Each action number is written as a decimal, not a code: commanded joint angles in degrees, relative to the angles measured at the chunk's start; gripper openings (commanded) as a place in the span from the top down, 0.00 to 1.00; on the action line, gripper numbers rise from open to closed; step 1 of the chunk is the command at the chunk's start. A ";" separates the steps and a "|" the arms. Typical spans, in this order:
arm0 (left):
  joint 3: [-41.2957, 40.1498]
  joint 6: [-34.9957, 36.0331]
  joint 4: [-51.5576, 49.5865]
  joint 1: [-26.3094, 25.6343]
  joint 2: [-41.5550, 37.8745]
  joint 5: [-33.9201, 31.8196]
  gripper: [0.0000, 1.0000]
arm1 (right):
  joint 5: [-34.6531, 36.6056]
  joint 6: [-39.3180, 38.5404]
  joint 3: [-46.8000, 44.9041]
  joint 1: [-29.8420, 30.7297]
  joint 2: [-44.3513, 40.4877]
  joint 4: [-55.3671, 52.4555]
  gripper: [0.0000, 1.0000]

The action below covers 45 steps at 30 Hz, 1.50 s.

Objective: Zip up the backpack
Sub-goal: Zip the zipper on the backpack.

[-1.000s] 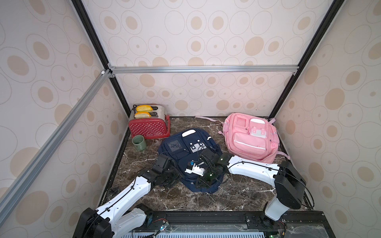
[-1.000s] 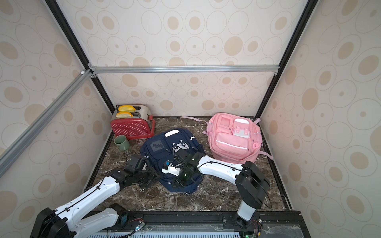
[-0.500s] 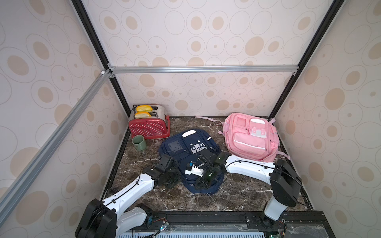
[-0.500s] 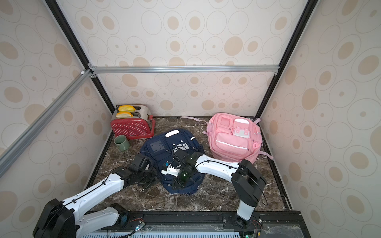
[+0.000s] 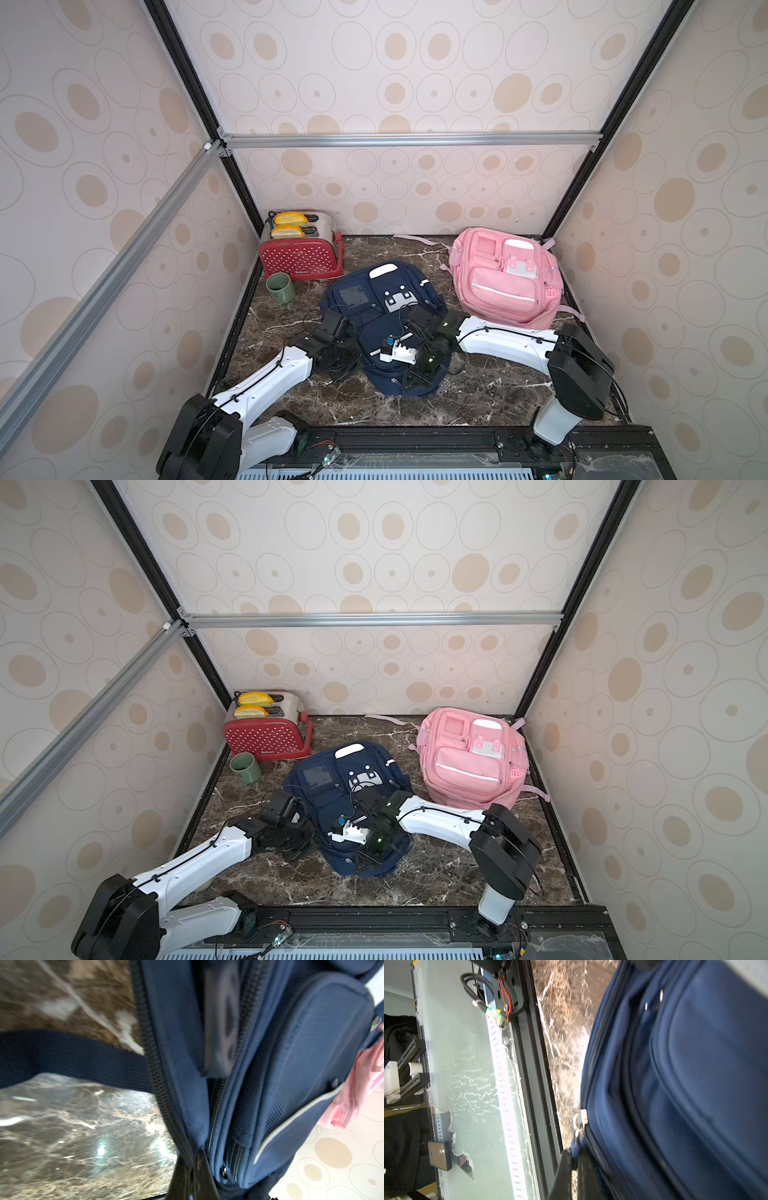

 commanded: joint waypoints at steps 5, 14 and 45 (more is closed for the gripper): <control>2.54 6.75 -4.61 3.09 0.86 -5.03 1.00 | 0.22 -3.85 -2.37 0.79 -3.77 -9.63 1.00; 2.37 10.43 -10.25 4.51 0.52 -7.46 1.00 | 5.21 -4.31 -4.16 -0.28 -5.49 -11.89 1.00; 11.71 30.74 -19.11 23.28 7.50 -16.81 1.00 | -0.20 0.93 -5.23 -1.72 -7.65 -11.97 1.00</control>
